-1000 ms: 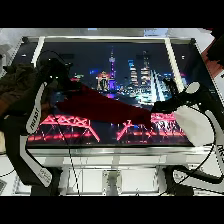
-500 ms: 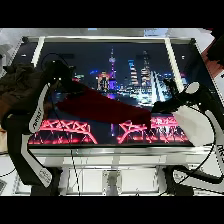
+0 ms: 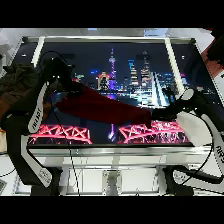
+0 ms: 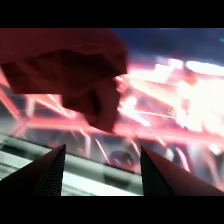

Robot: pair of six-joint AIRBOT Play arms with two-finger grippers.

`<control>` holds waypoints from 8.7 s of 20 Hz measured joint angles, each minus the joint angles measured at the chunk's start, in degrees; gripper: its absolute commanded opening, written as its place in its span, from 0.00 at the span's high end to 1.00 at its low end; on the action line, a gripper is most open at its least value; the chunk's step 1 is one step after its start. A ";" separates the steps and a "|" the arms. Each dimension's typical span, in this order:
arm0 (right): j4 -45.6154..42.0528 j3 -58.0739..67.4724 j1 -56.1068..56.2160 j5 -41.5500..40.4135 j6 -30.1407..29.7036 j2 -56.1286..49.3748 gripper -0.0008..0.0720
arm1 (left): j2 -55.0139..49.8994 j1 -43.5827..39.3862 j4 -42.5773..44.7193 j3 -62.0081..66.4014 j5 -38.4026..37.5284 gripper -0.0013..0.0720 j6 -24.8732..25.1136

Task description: Fold the shirts.

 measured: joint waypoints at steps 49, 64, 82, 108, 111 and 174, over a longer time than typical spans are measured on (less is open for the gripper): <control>16.96 32.70 13.75 -37.09 -1.49 -20.06 0.48 | 35.65 -0.04 3.98 -45.92 -33.11 0.13 -3.87; -0.76 34.62 -0.63 -20.06 -0.20 -2.34 0.34 | 26.71 -21.49 -1.90 -29.83 -26.25 0.12 21.75; -5.18 30.71 -5.46 -4.98 -1.55 8.00 0.34 | 12.72 -39.08 14.47 -27.15 -24.52 0.67 20.20; 14.45 -5.53 12.09 -20.00 -3.06 8.00 0.32 | 11.23 -33.66 35.82 -10.75 -18.21 0.97 7.85; 18.91 -11.52 20.37 -36.09 -3.04 7.13 0.32 | 11.28 -33.44 33.03 -9.38 -17.97 0.97 7.52; 18.99 -15.02 15.43 -47.89 -0.24 0.81 0.46 | 2.99 -28.50 18.36 -8.59 -29.46 0.97 3.80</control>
